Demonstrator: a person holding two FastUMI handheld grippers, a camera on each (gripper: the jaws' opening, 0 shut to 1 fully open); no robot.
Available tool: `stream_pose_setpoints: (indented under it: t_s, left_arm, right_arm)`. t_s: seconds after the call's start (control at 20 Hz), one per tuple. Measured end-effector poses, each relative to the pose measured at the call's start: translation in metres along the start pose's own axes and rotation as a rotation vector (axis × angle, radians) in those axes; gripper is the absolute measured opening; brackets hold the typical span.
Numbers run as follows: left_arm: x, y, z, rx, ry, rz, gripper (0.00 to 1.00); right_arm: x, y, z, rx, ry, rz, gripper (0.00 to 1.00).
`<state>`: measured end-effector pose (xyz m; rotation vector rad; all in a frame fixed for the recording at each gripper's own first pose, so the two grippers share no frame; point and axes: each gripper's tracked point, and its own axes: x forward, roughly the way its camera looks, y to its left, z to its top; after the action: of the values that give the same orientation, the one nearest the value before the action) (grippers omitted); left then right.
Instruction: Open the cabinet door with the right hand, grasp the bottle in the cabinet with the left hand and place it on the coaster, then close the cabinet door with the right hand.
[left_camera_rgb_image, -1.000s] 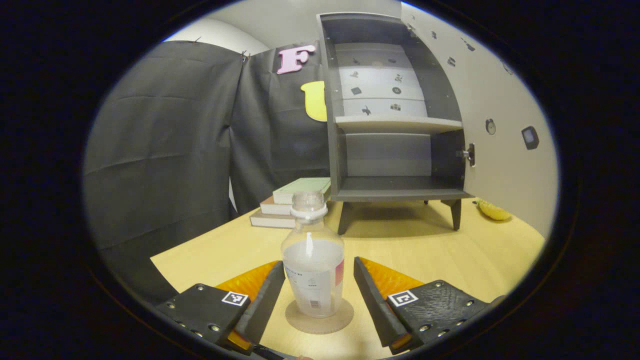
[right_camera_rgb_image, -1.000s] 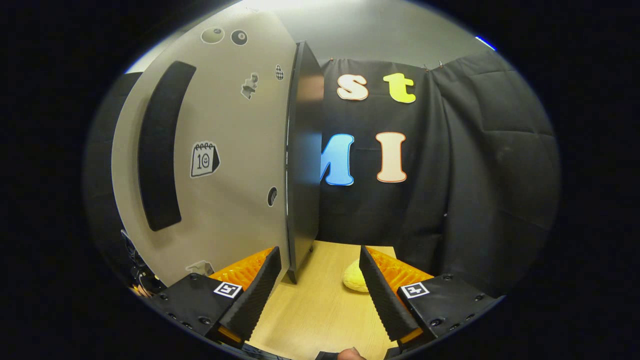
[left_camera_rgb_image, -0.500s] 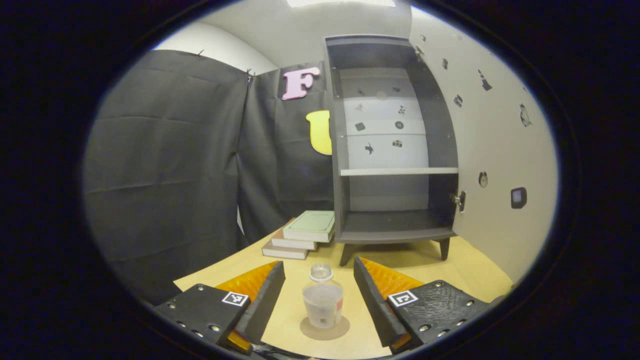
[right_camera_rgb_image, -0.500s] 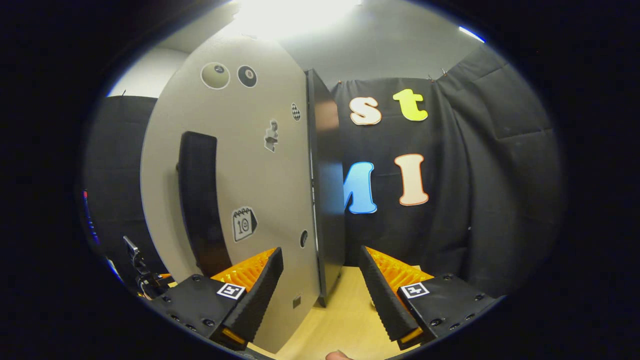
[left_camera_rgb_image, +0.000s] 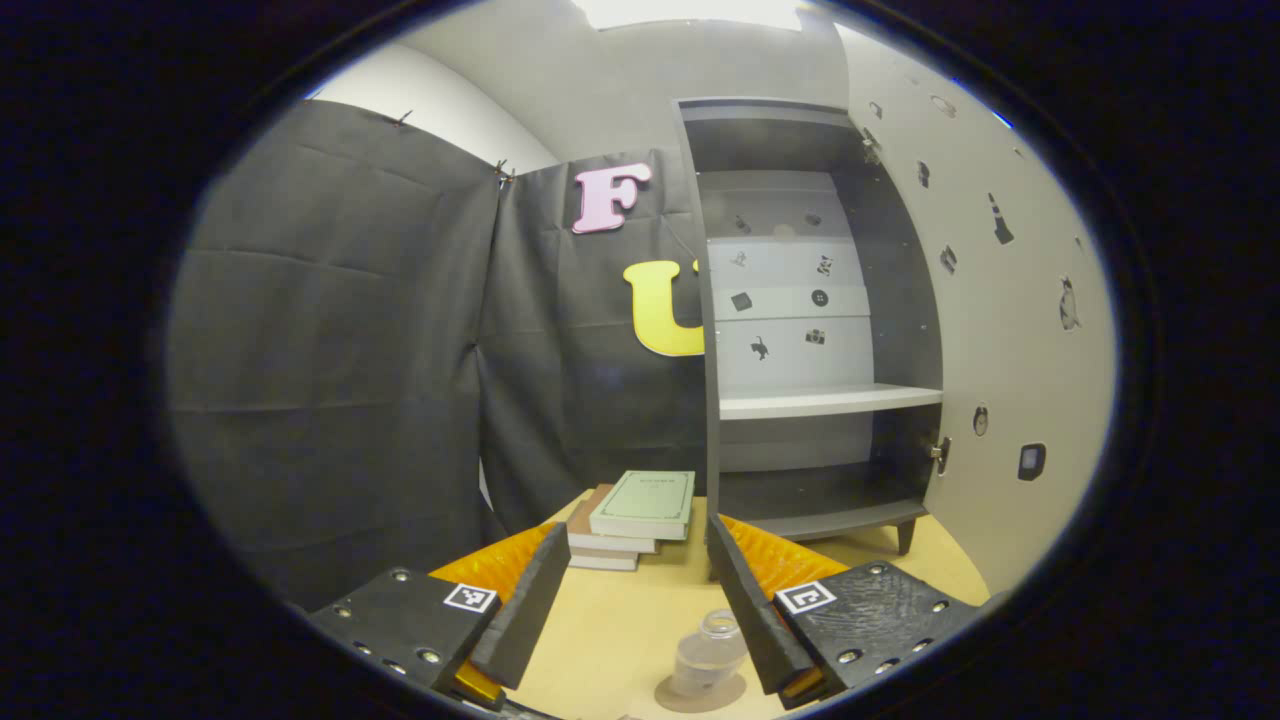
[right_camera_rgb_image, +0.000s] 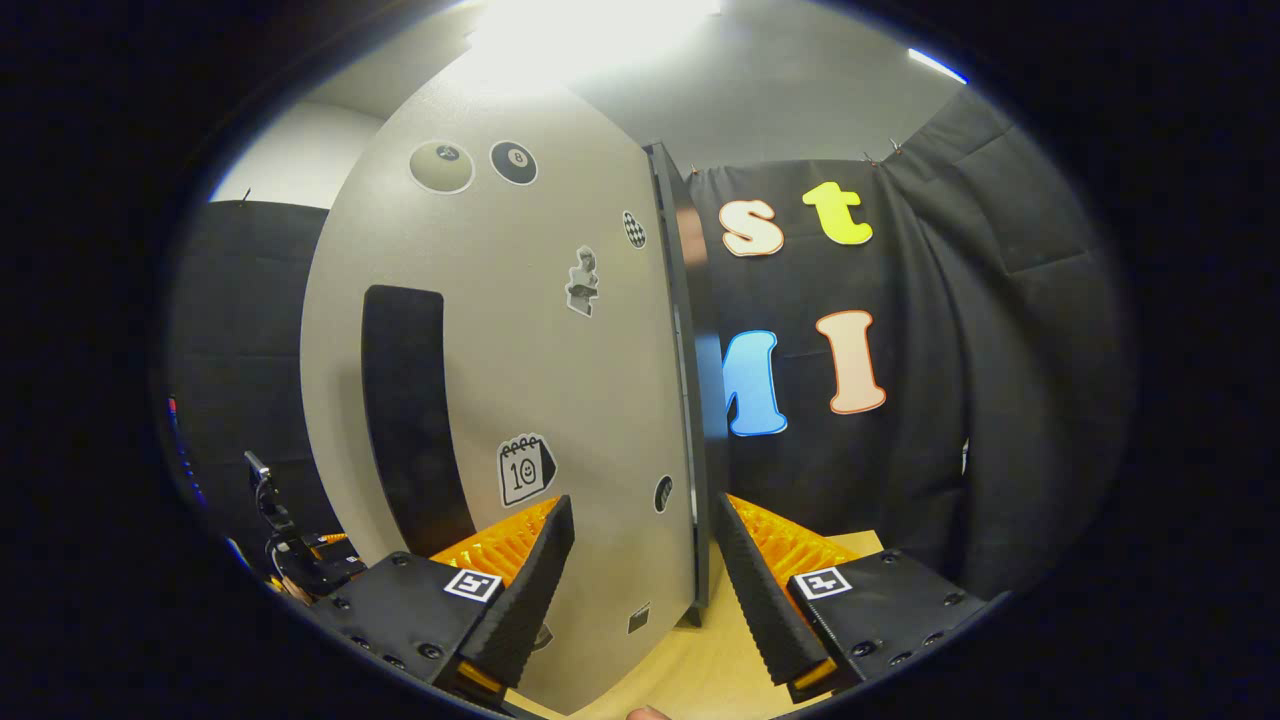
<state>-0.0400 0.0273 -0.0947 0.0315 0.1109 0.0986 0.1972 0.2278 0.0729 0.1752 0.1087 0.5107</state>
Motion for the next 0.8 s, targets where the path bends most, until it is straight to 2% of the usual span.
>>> stream_pose_setpoints:
  t_s: [0.55, 0.8]
  left_arm:
    - [0.011, 0.064, -0.004, -0.03, -0.016, -0.018, 0.84]
    - [0.013, 0.081, -0.002, -0.06, -0.02, -0.031, 0.84]
  right_arm:
    - [0.053, 0.075, -0.005, 0.012, -0.002, 0.03, 0.92]
    - [0.086, 0.093, -0.014, 0.019, 0.005, 0.001, 0.93]
